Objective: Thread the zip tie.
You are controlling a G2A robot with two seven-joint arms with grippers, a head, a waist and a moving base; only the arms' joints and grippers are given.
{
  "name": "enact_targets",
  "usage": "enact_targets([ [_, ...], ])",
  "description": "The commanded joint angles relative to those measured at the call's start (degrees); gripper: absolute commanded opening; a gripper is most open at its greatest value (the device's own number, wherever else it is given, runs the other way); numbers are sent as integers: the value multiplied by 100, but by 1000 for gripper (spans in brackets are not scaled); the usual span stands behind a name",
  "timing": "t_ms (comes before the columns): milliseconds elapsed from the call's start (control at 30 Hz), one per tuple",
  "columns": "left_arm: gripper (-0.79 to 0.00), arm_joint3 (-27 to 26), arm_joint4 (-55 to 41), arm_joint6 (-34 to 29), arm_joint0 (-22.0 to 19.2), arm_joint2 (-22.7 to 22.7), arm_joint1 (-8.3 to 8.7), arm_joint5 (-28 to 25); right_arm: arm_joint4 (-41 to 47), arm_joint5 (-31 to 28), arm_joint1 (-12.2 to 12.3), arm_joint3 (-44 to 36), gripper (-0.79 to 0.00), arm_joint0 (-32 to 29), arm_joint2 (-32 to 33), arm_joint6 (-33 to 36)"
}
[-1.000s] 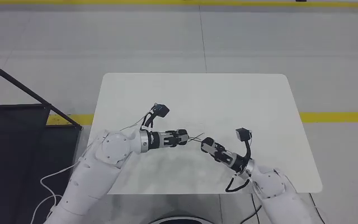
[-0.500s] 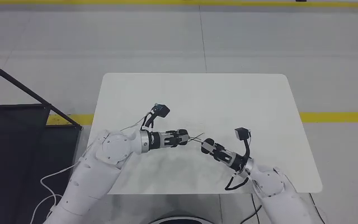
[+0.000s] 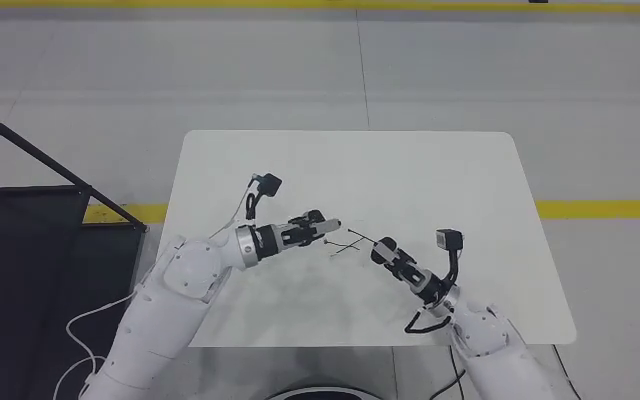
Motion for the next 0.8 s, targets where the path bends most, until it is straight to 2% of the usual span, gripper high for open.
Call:
enact_targets([
  [0,0,27,-221,1,47,-29,0,-50,-87,7,-21,-72,-785,-77,-50,-217],
  [333,0,15,-122,79,67,-28,1,-33,-137,12,-24,-90,-785,-95,-56,-264],
  [433,0,-148,274,653,177,161,-38,72,-128,237,-37,-133,-785,-112,-102,-318],
  [500,0,-178,372,1220,246,416,-105,18,-152,519,-75,-167,-785,-88,-140,-658],
  [600,0,-57,133,1870,275,728,-213,-320,-117,591,-132,-194,-785,-81,-258,-995],
  [667,-46,119,246,2267,258,914,-275,-498,-75,612,-162,-163,-785,-61,-302,-1157],
  [767,-49,284,333,2807,257,1193,-373,-723,-22,632,-202,-110,-785,-23,-358,-1329],
])
